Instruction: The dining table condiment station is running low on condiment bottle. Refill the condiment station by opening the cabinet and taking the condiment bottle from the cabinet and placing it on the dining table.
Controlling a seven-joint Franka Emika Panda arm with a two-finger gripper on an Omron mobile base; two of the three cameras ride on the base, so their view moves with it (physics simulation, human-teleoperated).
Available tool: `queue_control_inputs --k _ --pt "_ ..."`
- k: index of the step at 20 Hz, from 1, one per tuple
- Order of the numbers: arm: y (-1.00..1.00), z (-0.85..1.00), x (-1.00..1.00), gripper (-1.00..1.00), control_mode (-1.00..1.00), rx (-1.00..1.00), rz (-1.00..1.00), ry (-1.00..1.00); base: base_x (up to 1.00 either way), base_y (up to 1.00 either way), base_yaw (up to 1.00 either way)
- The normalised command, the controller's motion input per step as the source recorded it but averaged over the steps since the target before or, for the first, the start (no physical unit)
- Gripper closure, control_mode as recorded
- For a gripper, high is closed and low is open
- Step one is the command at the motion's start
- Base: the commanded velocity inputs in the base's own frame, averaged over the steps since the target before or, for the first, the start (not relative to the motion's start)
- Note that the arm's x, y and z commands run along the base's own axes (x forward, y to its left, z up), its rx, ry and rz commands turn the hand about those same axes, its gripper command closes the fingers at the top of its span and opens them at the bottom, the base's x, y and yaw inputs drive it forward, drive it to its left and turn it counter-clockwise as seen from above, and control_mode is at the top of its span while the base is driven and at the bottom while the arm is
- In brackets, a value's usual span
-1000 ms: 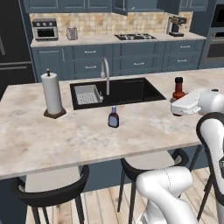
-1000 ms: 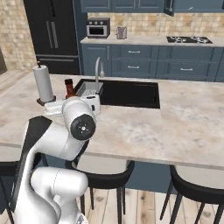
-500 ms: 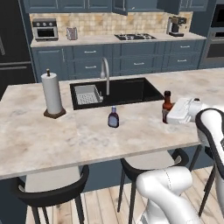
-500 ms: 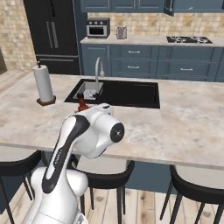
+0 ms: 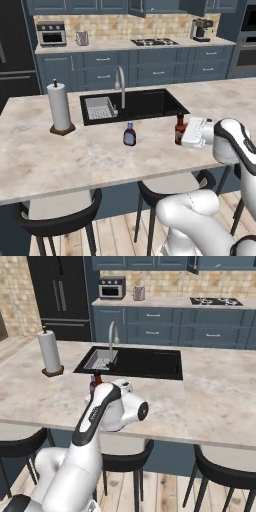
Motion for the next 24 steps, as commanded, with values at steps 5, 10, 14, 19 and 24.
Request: queue_control_inputs --k 5,10,14,19,24 --pt "-0.02 -0.44 0.63 1.0 -1.0 0.0 0.13 0.0 0.0 0.0 0.0" --pt "-0.2 -0.44 0.47 1.0 -1.0 0.0 0.13 -0.01 0.0 0.0 0.0" --pt "-0.23 -0.4 0.35 1.0 -1.0 0.02 0.12 -0.03 0.0 0.0 0.0" --pt "-0.17 -0.34 0.33 1.0 -1.0 0.02 0.09 0.0 0.0 0.0 0.0" --pt "-0.1 -0.36 0.33 1.0 -1.0 0.03 0.08 0.0 0.0 0.0 0.0"
